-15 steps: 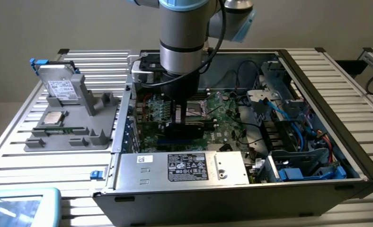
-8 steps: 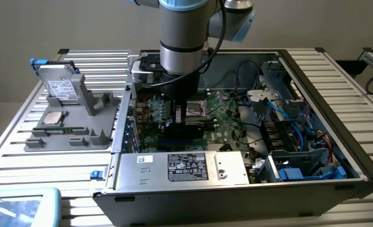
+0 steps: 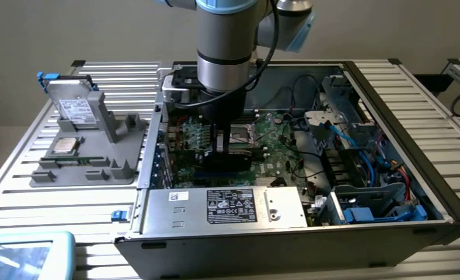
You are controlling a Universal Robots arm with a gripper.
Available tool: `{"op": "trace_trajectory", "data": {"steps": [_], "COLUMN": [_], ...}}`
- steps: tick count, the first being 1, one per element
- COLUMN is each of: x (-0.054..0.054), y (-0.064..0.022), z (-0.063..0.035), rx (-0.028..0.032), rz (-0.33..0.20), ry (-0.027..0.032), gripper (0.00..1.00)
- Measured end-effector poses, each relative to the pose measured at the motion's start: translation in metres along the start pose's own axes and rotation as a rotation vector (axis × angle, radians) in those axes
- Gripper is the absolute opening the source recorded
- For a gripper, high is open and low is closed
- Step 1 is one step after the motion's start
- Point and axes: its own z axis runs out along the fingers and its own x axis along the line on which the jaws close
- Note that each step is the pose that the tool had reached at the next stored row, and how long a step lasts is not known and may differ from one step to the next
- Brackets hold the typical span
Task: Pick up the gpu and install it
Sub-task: 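Insert the gpu into the slot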
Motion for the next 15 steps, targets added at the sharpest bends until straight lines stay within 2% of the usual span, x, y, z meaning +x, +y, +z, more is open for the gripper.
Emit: {"op": "trace_trajectory", "data": {"steps": [5, 11, 15], "x": [0.0003, 0.0002, 0.0003], "y": [-0.0001, 0.0003, 0.0006], "z": [0.0001, 0.0012, 0.0013], "rx": [0.0008, 0.0091, 0.0092], "rz": [0.000, 0.000, 0.000], "ry": [0.0000, -0.0019, -0.0020], "gripper": [0.27, 0.27, 0.27]}}
